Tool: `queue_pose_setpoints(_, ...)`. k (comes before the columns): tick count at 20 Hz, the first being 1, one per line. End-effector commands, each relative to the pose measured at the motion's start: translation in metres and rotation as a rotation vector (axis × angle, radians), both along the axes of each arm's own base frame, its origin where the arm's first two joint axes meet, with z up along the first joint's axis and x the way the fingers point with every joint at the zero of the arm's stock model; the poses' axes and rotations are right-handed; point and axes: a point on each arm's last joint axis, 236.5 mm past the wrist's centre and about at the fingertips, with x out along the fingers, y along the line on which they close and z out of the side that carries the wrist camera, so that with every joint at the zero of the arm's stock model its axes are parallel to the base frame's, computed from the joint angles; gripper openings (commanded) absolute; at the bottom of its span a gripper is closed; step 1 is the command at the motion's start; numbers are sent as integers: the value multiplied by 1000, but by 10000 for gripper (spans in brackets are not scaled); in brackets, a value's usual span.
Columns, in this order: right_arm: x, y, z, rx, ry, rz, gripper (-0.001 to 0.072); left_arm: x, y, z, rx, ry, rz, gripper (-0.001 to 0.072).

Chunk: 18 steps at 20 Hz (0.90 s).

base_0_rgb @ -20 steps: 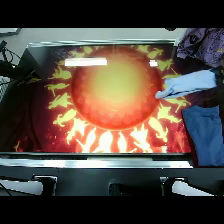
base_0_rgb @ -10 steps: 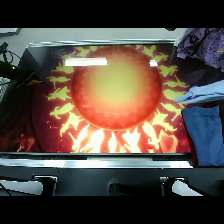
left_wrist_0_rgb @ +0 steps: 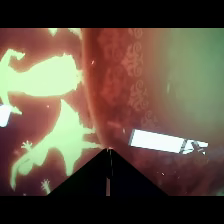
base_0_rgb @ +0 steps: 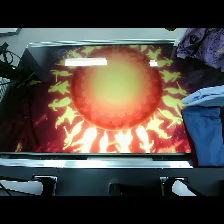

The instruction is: Fold the clothes and pants, and hang the long-sleeved shirts on hangers.

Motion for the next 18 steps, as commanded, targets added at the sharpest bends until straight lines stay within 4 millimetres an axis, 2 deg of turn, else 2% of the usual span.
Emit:
queue_pose_setpoints(1,-25,4,-5,-1,87,-16,30,0,0,1,1,-2,0,18)
queue_pose_setpoints(7,-74,9,-38,15,347,-3,31,0,0,1,1,-2,0,18)
queue_pose_setpoints(9,-99,2,-51,4,464,-36,31,0,0,0,1,-2,0,18)
queue_pose_setpoints(13,-139,3,-90,11,632,-58,31,0,1,0,1,-1,1,18)
queue_pose_setpoints(18,-188,9,-136,-14,746,-101,32,0,1,0,1,-2,2,18)
